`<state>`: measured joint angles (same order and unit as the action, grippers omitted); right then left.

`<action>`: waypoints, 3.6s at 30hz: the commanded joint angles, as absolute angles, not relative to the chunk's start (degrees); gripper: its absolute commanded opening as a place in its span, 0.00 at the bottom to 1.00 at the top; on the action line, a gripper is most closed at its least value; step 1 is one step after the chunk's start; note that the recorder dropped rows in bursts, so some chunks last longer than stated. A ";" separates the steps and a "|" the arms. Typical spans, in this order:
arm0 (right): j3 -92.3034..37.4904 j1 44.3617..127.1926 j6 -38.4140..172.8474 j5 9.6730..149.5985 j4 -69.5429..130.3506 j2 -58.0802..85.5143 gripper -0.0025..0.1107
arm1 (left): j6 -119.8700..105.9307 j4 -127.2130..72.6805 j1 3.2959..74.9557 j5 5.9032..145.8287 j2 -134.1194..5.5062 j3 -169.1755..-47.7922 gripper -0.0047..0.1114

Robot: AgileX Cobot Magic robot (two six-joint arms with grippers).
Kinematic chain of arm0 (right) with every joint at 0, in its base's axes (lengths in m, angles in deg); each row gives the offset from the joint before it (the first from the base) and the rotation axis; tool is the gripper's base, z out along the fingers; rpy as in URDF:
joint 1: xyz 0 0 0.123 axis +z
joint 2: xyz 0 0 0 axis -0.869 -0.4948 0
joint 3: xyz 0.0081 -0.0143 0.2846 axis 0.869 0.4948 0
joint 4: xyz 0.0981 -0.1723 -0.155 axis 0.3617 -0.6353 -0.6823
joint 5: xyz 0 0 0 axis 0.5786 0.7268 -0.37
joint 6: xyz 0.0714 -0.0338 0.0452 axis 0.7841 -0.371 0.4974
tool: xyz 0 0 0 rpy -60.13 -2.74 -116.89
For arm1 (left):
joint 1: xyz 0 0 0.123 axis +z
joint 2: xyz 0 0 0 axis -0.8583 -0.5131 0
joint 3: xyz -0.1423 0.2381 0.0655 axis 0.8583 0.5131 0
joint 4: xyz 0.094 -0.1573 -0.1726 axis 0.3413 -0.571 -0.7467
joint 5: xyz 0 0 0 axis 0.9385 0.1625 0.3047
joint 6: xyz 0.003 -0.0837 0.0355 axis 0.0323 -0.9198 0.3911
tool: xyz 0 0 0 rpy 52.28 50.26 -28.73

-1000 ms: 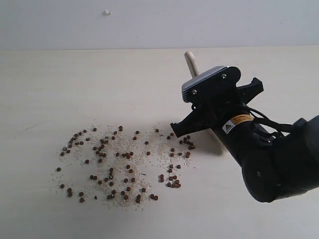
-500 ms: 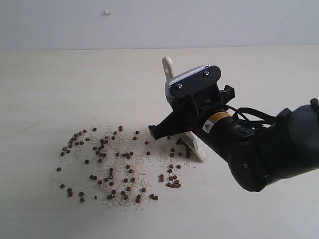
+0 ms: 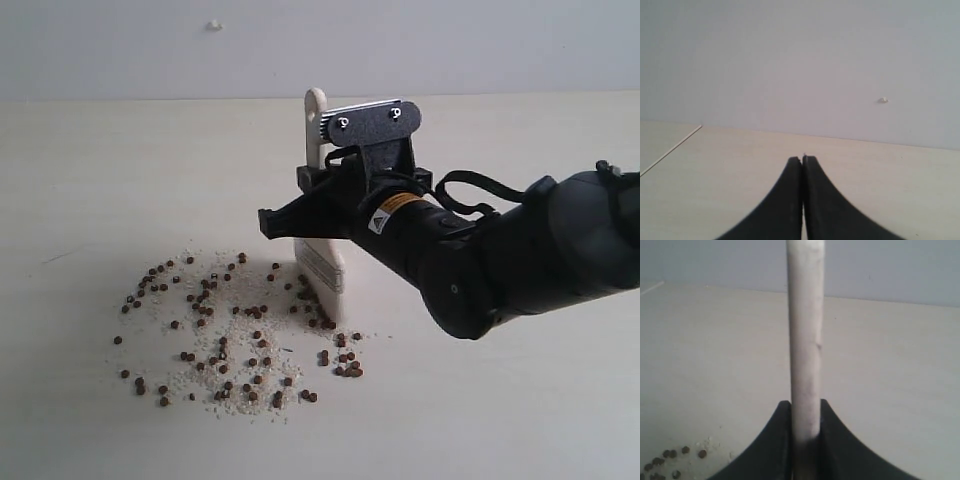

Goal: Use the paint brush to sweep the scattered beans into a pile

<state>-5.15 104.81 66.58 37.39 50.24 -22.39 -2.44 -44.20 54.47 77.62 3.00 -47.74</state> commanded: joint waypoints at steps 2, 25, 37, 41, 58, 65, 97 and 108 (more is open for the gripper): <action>-6.44 105.35 66.17 34.68 50.49 -21.30 0.02 | -2.35 -44.47 54.50 77.69 3.37 -47.79 0.04; -11.22 105.35 35.66 27.89 52.99 -29.65 0.02 | -2.23 -44.47 54.51 77.69 3.37 -47.79 0.04; -15.53 105.35 46.71 42.37 34.88 -31.00 0.02 | -2.32 -44.47 54.51 77.69 3.37 -47.79 0.04; -15.53 105.35 53.91 43.91 27.61 -30.72 0.02 | -2.21 -44.47 54.51 77.69 3.37 -47.79 0.04; -15.43 105.35 23.59 51.51 65.45 -15.83 0.02 | -2.20 -44.47 54.51 77.69 3.37 -47.79 0.04; -13.50 106.04 -8.65 33.69 103.06 -14.00 0.02 | -2.31 -44.47 54.51 77.69 3.37 -47.79 0.04; -10.11 123.02 29.24 33.35 96.61 -23.35 0.02 | -2.21 -44.47 54.51 77.81 3.37 -47.79 0.04; -24.37 123.02 25.06 32.83 99.72 -31.68 0.02 | -2.22 -44.47 54.51 77.81 3.37 -47.79 0.04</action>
